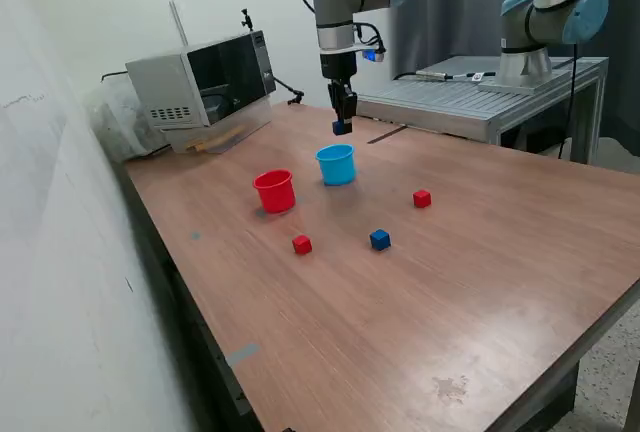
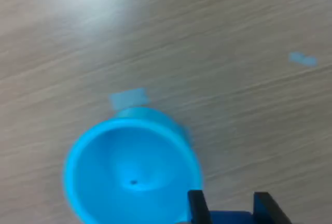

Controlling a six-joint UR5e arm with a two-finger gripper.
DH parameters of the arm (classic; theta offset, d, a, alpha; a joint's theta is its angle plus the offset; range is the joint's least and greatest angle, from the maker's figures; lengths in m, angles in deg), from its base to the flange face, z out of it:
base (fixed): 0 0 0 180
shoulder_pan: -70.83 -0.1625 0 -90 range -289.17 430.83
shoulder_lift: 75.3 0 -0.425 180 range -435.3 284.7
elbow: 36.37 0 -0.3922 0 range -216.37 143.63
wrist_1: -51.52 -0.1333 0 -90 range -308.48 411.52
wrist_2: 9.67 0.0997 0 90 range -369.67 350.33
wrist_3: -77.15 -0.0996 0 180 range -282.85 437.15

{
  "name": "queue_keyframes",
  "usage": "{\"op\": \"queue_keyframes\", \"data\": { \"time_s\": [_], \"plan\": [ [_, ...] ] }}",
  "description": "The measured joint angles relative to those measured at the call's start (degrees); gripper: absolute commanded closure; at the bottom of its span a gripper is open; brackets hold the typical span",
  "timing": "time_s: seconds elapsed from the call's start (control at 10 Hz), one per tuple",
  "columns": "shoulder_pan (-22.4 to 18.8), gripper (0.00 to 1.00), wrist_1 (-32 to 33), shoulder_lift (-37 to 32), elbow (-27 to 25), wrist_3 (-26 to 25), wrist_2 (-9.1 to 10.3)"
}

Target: Place red objects in the red bin, and blue objects in the blue bin.

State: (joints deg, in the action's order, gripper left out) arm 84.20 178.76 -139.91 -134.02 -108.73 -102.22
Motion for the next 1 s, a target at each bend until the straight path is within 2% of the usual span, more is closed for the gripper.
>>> {"op": "queue_keyframes", "data": {
  "time_s": [0.1,0.2,0.8,1.0],
  "plan": [
    [1.2,1.0,0.0,0.1,-0.1,0.3,0.0],
    [2.0,0.0,0.0,0.1,-0.3,0.5,0.0],
    [2.3,0.0,0.2,-0.1,-1.3,0.8,-0.13],
    [-0.5,0.0,-0.9,-3.3,-1.3,1.0,-0.16]
  ]
}}
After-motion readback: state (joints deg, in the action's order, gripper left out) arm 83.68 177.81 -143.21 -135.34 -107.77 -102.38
